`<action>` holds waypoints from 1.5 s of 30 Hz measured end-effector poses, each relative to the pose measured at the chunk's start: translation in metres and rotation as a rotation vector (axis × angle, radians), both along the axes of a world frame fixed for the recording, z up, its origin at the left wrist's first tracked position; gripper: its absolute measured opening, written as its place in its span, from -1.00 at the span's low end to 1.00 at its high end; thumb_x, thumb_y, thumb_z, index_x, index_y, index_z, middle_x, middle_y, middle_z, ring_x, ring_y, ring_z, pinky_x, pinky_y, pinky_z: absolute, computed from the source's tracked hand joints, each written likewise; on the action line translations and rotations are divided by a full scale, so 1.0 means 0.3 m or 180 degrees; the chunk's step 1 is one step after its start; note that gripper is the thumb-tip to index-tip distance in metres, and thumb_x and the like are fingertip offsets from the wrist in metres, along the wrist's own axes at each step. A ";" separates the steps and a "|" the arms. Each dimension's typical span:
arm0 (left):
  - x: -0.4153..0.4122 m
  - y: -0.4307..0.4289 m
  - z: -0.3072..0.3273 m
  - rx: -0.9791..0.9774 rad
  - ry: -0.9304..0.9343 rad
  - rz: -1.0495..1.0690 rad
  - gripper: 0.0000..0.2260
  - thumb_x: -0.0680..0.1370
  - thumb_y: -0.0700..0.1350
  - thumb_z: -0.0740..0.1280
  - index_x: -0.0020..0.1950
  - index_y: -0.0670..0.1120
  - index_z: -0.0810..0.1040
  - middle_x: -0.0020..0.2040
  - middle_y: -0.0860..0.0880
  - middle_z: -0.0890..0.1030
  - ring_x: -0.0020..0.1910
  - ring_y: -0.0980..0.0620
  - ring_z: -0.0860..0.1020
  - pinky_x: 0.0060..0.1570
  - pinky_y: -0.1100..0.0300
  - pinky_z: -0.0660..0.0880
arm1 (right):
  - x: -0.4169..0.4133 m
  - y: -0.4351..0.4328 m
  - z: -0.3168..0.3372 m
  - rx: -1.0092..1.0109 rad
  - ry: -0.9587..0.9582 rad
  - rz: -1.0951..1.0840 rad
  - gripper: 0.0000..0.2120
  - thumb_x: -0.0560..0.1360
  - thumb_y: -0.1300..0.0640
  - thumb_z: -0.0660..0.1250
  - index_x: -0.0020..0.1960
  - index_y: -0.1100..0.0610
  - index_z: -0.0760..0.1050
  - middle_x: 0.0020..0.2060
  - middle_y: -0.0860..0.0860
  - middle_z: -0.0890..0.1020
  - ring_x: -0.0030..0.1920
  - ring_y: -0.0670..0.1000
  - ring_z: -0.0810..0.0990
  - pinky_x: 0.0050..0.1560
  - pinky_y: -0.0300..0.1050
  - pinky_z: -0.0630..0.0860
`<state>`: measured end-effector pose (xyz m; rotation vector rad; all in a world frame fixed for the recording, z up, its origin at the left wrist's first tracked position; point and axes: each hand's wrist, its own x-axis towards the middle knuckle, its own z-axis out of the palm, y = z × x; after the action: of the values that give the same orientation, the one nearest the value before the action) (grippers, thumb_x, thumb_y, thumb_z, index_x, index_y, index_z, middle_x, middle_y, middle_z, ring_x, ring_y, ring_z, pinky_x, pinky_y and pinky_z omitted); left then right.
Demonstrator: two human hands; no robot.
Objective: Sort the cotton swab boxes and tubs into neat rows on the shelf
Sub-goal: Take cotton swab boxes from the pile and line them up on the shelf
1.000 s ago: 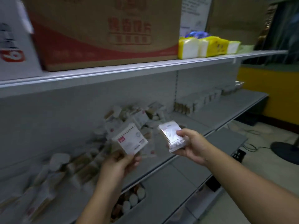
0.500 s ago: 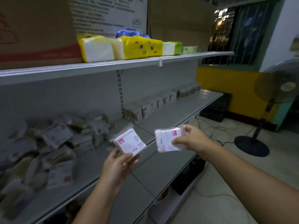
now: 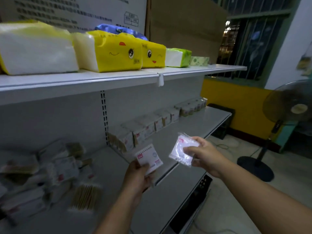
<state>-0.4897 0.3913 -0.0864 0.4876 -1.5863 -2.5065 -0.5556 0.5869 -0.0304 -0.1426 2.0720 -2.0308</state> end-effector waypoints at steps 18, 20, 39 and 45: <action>-0.504 0.069 -0.138 -0.3275 -0.0765 0.1033 -0.66 0.44 -0.07 0.44 -0.37 -0.01 0.30 -0.36 0.04 0.44 -0.35 0.11 0.44 -0.40 0.23 0.29 | -0.719 -0.018 -0.224 0.1733 0.1058 0.0162 -0.62 0.41 0.10 0.47 0.16 0.04 0.41 -0.02 -0.02 0.52 -0.03 0.01 0.52 -0.03 -0.15 0.40; -0.570 0.100 -0.140 -0.3260 -0.0888 0.1228 -0.70 0.45 -0.06 0.43 -0.35 0.00 0.33 -0.32 0.02 0.46 -0.24 0.00 0.51 -0.29 0.19 0.37 | -0.798 -0.026 -0.255 0.1574 0.1227 0.0267 -0.68 0.41 0.10 0.47 0.06 0.00 0.40 -0.09 -0.05 0.55 -0.09 -0.01 0.54 -0.11 -0.20 0.38; -0.805 0.237 -0.181 -0.4195 -0.1040 0.2730 -0.81 0.48 -0.03 0.39 -0.09 -0.04 0.40 -0.24 -0.01 0.50 -0.26 -0.07 0.55 -0.34 0.21 0.34 | -1.155 -0.152 -0.396 0.1219 0.2669 0.1051 -0.44 0.44 0.04 0.42 0.39 0.09 0.33 0.20 0.09 0.53 0.09 0.09 0.57 0.02 -0.25 0.37; -0.839 0.241 -0.216 -0.5788 -0.0331 0.1432 -0.80 0.38 -0.12 0.43 -0.03 -0.13 0.61 -0.11 -0.08 0.57 -0.13 -0.07 0.57 -0.15 0.24 0.46 | -1.146 -0.153 -0.384 0.1261 0.3317 0.0541 -0.51 0.32 0.15 0.52 0.20 0.17 0.47 0.15 0.19 0.46 0.00 0.20 0.57 -0.21 0.01 0.56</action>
<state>-0.7413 0.4637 -0.1510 0.4816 -2.4726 -0.1593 -0.8994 0.5411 -0.1456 -1.4977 2.8009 -1.5023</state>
